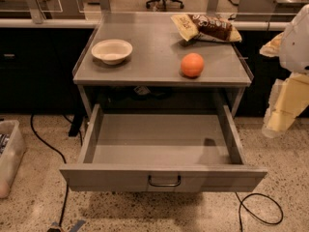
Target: Close top drawer
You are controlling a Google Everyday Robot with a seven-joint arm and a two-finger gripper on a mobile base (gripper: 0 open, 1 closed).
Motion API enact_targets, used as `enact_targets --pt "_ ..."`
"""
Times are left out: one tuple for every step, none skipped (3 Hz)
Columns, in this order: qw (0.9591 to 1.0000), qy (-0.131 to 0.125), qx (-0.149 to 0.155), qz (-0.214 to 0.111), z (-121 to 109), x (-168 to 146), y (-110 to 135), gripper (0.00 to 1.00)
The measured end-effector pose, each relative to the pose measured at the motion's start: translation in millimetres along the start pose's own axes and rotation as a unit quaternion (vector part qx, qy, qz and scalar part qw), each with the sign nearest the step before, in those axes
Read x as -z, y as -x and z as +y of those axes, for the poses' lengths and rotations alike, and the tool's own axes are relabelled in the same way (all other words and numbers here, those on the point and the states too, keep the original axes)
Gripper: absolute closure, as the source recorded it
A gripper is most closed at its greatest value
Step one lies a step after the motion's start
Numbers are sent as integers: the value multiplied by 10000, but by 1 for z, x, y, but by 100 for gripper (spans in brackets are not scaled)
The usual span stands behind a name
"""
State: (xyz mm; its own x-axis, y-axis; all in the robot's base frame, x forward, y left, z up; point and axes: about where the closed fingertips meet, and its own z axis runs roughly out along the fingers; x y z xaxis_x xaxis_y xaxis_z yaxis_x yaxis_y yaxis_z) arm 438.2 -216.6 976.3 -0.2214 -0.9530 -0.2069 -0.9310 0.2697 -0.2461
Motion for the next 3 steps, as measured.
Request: enact_targets --pt "10000 1 0 0 0 0 0 0" --pt "9999 87 49 -19 6 -17 0 0" --pt "9996 223 90 -130 22 -49 1 0"
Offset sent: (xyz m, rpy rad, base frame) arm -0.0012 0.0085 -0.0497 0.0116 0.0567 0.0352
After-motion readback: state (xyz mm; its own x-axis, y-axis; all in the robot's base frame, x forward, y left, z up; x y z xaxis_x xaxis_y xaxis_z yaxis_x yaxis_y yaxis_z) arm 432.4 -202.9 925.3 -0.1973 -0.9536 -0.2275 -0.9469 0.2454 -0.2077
